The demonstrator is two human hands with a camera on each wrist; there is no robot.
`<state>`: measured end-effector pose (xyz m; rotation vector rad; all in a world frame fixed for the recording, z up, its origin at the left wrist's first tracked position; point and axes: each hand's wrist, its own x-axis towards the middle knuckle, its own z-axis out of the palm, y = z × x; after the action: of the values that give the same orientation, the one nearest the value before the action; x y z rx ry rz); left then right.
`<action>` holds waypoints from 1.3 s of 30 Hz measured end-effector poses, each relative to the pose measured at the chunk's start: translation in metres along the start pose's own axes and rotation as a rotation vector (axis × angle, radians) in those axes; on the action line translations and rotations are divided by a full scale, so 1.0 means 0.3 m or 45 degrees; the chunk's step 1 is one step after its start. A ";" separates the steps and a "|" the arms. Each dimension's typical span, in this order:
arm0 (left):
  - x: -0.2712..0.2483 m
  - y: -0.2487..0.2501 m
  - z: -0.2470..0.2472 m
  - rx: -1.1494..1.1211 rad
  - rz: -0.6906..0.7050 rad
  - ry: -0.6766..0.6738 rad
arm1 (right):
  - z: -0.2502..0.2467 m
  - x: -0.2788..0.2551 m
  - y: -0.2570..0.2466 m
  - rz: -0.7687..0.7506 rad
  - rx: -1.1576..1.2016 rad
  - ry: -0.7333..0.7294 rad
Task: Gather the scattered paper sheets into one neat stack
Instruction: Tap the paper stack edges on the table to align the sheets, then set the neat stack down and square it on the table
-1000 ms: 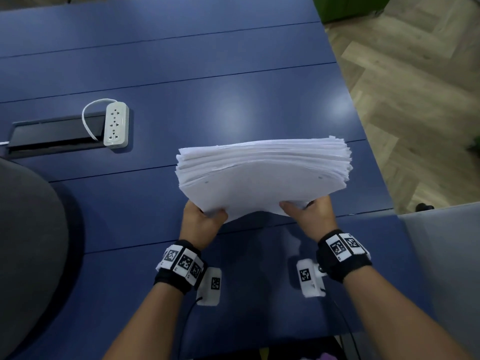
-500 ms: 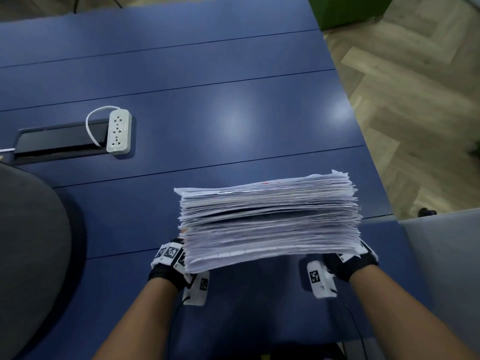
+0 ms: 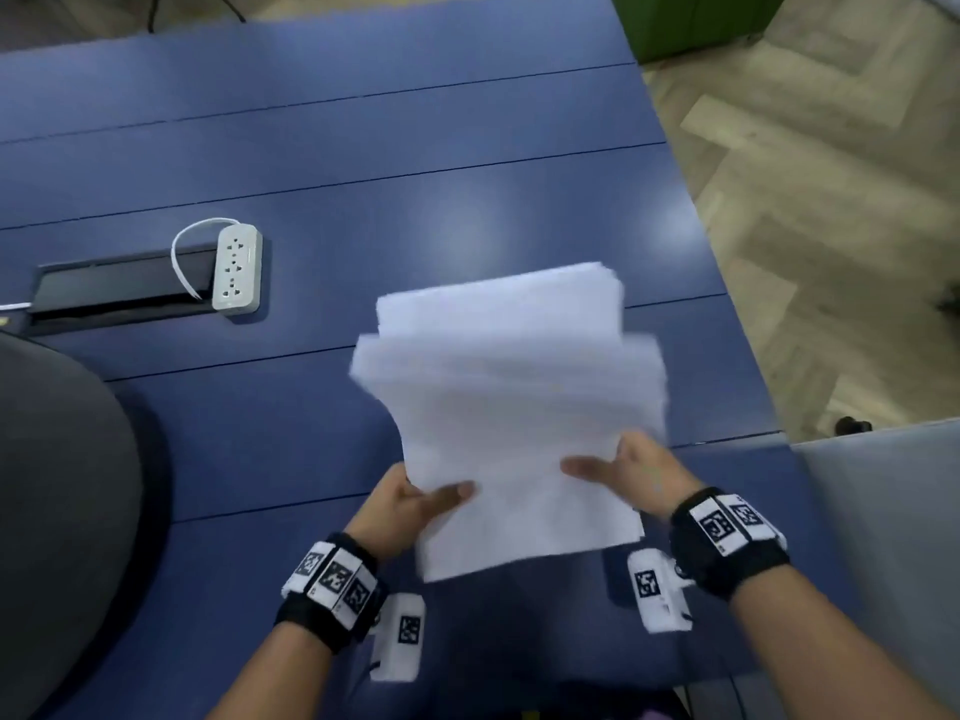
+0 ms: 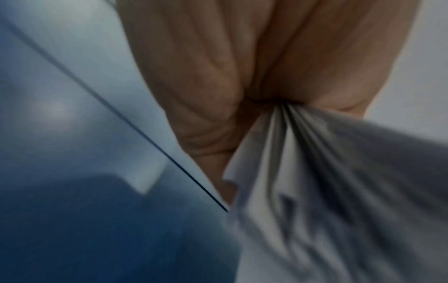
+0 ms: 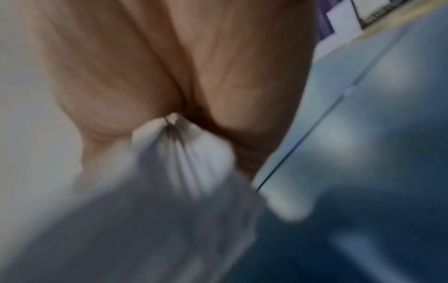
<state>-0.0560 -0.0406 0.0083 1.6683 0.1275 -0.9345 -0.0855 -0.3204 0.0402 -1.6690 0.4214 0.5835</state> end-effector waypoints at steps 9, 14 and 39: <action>-0.016 -0.119 0.028 -0.533 -0.307 -0.043 | 0.068 0.049 0.207 0.198 0.027 0.083; -0.091 -0.137 0.031 -0.471 -0.538 0.008 | 0.111 0.029 0.249 0.211 -0.093 0.319; -0.116 -0.167 0.107 -0.257 -0.547 0.095 | 0.119 -0.080 0.237 0.345 -0.076 0.172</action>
<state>-0.1226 -0.0382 -0.0092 1.5135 0.6307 -1.1355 -0.1510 -0.2989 -0.0065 -1.7272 0.7426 0.6894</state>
